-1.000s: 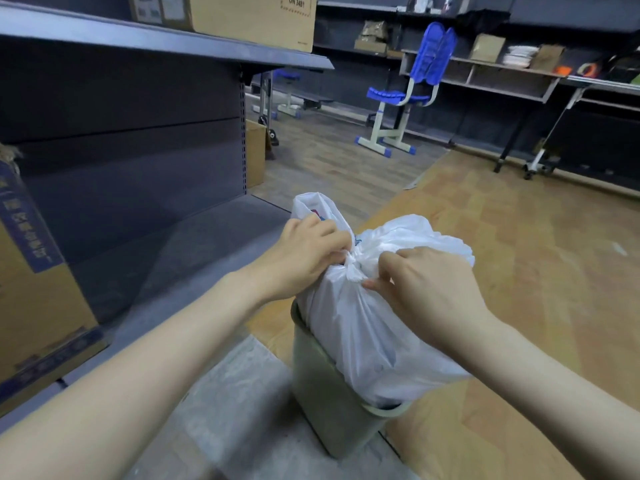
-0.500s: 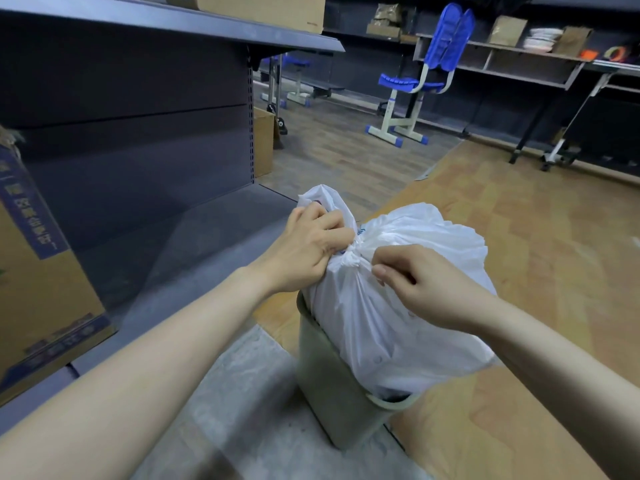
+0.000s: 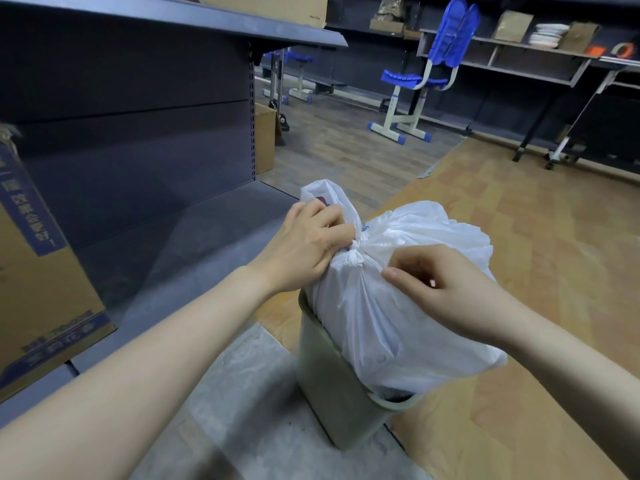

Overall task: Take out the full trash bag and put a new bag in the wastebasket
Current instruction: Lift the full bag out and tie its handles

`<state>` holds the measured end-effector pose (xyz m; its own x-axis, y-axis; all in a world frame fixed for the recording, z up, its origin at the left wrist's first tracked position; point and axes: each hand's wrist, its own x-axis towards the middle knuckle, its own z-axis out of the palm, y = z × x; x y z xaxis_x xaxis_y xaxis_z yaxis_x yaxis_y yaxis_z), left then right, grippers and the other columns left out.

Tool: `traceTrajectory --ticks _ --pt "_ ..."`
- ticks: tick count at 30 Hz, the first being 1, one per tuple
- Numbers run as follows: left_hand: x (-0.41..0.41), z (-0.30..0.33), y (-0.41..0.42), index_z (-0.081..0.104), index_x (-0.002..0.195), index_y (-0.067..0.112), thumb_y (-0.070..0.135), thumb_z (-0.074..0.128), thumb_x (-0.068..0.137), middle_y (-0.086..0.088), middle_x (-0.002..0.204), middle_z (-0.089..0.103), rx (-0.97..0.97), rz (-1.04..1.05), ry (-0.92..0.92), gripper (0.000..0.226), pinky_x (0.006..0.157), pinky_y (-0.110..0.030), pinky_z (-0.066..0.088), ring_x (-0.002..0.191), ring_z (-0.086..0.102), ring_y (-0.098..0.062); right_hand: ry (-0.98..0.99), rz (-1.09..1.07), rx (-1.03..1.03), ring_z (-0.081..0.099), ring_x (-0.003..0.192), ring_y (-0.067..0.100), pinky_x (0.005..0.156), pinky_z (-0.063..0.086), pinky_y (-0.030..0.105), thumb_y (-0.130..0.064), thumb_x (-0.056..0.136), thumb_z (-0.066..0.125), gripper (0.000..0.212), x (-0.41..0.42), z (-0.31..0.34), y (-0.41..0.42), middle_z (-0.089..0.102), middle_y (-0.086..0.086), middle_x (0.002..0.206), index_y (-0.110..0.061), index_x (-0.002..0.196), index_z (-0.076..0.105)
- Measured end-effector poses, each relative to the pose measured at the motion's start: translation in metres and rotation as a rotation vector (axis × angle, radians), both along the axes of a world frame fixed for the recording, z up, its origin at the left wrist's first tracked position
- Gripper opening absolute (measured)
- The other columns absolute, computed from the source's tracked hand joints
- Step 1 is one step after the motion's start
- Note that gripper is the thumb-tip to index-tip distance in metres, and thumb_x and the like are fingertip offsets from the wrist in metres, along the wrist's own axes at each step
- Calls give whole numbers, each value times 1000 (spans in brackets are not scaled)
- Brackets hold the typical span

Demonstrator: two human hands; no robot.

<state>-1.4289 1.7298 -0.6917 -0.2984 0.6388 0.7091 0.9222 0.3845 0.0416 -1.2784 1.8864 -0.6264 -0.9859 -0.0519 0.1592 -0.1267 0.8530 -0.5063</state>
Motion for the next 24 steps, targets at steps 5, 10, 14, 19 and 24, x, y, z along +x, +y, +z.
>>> traceTrajectory --ticks 5,10,14,19,24 --pt "5 -6 -12 47 90 27 26 39 95 -2 88 52 75 34 -51 10 74 -23 22 81 36 -15 381 9 655 55 95 27 74 41 34 -29 73 68 30 -14 20 -8 59 2 102 -25 103 63" --pt "14 -11 -13 47 88 12 13 45 89 -11 85 57 196 94 75 2 69 -28 33 80 41 -21 155 97 894 55 97 26 81 43 36 -22 77 58 38 -43 6 -27 60 -2 98 -28 115 58" --pt "19 -13 -18 45 87 11 7 44 87 -11 78 56 172 36 107 3 59 -32 33 71 39 -21 267 122 967 55 59 23 52 32 27 -18 53 73 21 -57 5 -30 55 -3 60 -21 72 69" --pt "23 -15 -26 45 93 12 24 29 99 -10 80 54 73 -41 55 21 56 -31 33 67 38 -20 165 110 854 51 97 26 66 29 29 -15 82 49 27 -62 10 -33 47 -2 85 -24 104 63" --pt "28 -21 -31 40 95 13 39 25 99 -7 94 48 59 -25 7 30 57 -30 35 59 43 -23 138 19 804 49 107 21 52 23 23 -18 87 48 28 -58 31 -26 54 -3 100 -30 107 63"
